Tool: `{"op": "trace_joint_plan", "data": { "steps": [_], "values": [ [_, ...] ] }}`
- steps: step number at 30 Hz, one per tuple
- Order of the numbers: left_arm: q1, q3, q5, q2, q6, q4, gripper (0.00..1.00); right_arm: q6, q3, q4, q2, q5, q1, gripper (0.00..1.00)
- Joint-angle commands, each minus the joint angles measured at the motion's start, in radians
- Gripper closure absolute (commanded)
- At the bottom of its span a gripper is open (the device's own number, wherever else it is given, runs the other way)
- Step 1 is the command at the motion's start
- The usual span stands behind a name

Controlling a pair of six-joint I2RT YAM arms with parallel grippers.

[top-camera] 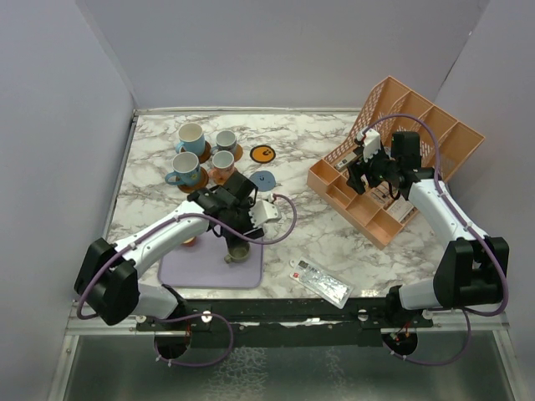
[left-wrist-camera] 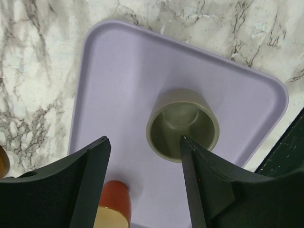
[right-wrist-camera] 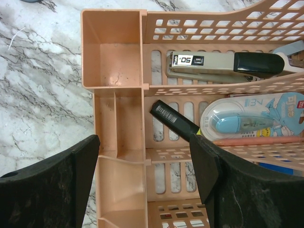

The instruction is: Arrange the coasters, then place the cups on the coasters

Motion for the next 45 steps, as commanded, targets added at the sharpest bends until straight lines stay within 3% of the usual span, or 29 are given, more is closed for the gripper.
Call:
{"op": "trace_joint_plan", "data": {
  "steps": [1, 14, 27, 38, 45],
  "values": [
    [0.004, -0.037, -0.023, 0.031, -0.008, 0.001, 0.38, -0.016, 0.001, -0.006, 0.003, 0.022, -0.007, 0.22],
    [0.017, -0.021, -0.025, 0.143, -0.003, 0.013, 0.58, -0.018, 0.003, -0.008, -0.009, 0.027, -0.007, 0.22],
    [0.017, 0.021, -0.005, 0.155, -0.003, -0.005, 1.0, -0.02, 0.002, -0.009, -0.013, 0.027, -0.007, 0.22],
    [0.047, 0.34, -0.06, 0.24, 0.079, -0.122, 1.0, -0.018, 0.002, -0.006, -0.01, 0.027, -0.007, 0.22],
    [0.134, 0.632, -0.035, 0.402, 0.108, -0.165, 1.0, -0.016, 0.001, -0.005, -0.012, 0.019, -0.007, 0.22]
  ]
}}
